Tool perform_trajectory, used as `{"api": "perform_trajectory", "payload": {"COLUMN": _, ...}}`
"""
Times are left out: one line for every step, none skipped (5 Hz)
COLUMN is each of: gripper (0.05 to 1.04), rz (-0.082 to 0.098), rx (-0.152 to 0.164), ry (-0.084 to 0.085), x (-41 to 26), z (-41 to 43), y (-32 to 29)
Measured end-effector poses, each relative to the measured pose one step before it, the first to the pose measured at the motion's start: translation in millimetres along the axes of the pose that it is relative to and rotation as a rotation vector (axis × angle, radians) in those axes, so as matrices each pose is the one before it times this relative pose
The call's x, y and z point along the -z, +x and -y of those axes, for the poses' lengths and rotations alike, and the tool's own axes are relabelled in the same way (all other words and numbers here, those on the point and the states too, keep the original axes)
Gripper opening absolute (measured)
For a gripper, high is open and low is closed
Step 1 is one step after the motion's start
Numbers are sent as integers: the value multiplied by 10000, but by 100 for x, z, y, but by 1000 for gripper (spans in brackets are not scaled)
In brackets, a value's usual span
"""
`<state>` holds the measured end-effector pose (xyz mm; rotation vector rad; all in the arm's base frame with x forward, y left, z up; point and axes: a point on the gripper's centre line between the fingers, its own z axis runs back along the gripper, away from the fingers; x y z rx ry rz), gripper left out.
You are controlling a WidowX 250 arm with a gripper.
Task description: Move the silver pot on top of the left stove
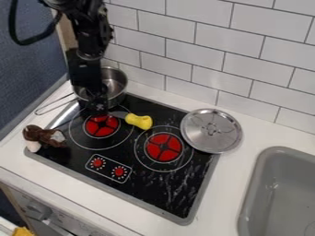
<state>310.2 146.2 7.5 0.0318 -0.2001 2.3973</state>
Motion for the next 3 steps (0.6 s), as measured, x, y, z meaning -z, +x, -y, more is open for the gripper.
{"api": "perform_trajectory", "payload": {"gripper": 1003, "rz": -220, "rx": -75, "ry": -21, "x": -1376, "z": 121, "y": 145}}
{"api": "perform_trajectory", "payload": {"gripper": 1001, "rz": -622, "rx": -199, "ry": -408, "x": -3358, "z": 130, "y": -322}}
{"api": "perform_trajectory", "payload": {"gripper": 1001, "rz": -542, "rx": 64, "ry": -509, "x": -2278, "z": 164, "y": 354}}
